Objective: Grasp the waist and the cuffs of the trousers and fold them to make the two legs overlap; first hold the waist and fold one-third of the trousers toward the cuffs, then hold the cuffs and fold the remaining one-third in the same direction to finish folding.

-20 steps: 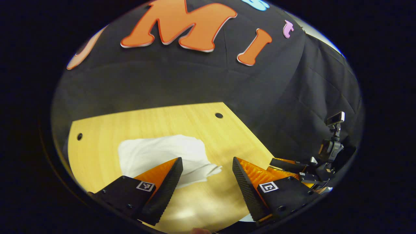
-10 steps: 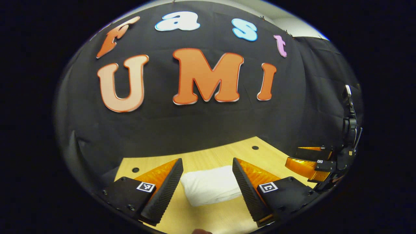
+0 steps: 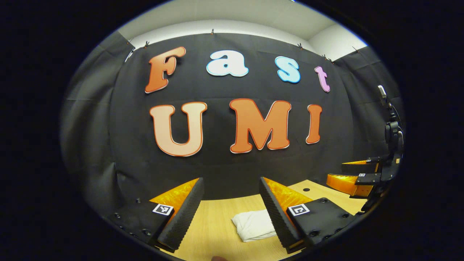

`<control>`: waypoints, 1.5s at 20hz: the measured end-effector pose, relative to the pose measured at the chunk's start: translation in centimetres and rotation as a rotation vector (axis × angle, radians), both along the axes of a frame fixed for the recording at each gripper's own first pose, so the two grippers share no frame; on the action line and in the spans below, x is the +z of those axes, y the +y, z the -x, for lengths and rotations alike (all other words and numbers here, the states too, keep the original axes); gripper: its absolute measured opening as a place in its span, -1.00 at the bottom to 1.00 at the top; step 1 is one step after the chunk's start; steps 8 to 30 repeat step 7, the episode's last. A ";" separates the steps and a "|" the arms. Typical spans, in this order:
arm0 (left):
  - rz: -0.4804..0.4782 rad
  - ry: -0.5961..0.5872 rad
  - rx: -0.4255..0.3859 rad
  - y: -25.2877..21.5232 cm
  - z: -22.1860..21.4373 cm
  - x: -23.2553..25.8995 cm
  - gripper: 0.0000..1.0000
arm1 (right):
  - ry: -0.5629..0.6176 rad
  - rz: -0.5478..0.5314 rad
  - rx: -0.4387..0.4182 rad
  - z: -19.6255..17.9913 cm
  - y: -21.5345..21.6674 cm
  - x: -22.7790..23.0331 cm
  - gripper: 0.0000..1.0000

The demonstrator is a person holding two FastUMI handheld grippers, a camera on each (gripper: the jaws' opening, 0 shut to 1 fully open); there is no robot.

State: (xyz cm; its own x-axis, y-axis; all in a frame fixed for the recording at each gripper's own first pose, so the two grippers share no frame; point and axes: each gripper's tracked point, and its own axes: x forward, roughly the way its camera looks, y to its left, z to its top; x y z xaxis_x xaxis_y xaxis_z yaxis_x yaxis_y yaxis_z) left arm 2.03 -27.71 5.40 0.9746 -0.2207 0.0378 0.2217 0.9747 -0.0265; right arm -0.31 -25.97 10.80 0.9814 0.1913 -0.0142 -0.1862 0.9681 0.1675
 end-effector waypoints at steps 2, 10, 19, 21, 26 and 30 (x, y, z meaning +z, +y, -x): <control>-0.025 -0.021 0.023 -1.4 -0.1 -1.0 0.99 | -0.001 -0.003 0.003 0.4 0.5 0.0 0.97; -0.016 -0.031 0.039 -0.8 0.4 -1.1 1.00 | -0.047 0.018 0.017 0.8 1.9 0.6 0.97; -0.016 -0.031 0.039 -0.8 0.4 -1.1 1.00 | -0.047 0.018 0.017 0.8 1.9 0.6 0.97; -0.016 -0.031 0.039 -0.8 0.4 -1.1 1.00 | -0.047 0.018 0.017 0.8 1.9 0.6 0.97; -0.016 -0.031 0.039 -0.8 0.4 -1.1 1.00 | -0.047 0.018 0.017 0.8 1.9 0.6 0.97; -0.016 -0.031 0.039 -0.8 0.4 -1.1 1.00 | -0.047 0.018 0.017 0.8 1.9 0.6 0.97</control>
